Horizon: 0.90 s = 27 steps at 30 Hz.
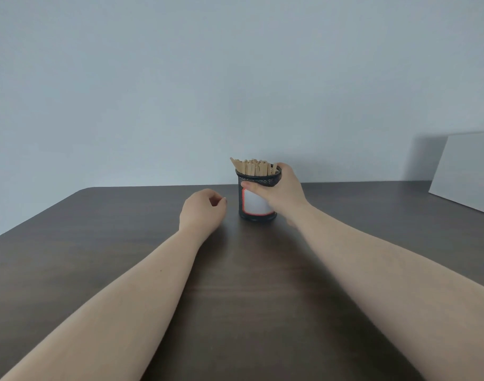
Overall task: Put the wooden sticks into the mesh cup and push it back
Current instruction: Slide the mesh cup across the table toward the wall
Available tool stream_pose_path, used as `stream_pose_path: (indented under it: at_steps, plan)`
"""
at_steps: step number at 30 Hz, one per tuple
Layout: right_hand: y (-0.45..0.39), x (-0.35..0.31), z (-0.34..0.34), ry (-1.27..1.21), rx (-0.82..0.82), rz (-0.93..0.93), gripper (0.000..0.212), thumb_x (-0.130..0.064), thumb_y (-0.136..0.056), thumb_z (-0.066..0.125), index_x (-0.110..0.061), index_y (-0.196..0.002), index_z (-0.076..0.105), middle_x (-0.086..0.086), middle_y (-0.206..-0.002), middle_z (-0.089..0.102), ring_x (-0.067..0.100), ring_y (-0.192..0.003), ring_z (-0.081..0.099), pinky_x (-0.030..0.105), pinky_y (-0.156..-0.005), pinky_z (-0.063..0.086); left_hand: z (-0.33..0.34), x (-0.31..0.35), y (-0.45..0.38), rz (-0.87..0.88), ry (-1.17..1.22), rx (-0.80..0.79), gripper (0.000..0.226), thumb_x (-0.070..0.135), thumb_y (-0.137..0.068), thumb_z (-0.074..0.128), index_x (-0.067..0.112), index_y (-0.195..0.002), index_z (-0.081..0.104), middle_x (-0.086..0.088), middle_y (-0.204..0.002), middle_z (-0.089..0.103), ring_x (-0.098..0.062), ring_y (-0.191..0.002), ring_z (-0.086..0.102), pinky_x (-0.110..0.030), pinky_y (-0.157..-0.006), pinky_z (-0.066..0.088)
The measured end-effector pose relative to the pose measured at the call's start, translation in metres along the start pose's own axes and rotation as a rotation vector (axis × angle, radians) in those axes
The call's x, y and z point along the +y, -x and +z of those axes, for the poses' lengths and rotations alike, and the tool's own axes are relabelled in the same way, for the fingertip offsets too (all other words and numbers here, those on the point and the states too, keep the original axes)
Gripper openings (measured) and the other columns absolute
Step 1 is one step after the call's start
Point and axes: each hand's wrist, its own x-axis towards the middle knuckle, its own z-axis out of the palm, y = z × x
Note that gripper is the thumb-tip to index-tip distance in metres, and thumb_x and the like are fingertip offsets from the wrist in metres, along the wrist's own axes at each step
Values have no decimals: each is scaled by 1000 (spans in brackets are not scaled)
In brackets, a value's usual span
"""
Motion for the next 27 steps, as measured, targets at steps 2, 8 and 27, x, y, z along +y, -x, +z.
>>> stream_pose_path:
  at_steps: [2,8,27]
  plan:
    - [-8,3,2,-12,3,-5,82,-47,-54,87,-16,-122,54,-7,-117,67,11,-108,63,28,-94,50,4,1,-6,8,-4,6,21,28,-90,54,14,-93,69,3,-85,63,-23,-93,62,-28,-79,46]
    - [-33,13,10,-24,16,-8,87,-48,-52,87,-16,-125,53,-6,-119,66,11,-111,62,30,-97,49,9,-3,-16,8,54,13,22,27,-89,55,12,-87,71,2,-83,66,-23,-88,62,-30,-77,48]
    - [-106,38,27,33,56,26,95,-64,-33,83,-20,-114,61,-10,-107,71,9,-100,67,34,-91,55,18,-2,-27,36,82,8,16,26,-89,55,16,-87,67,4,-84,63,-21,-90,61,-31,-80,49]
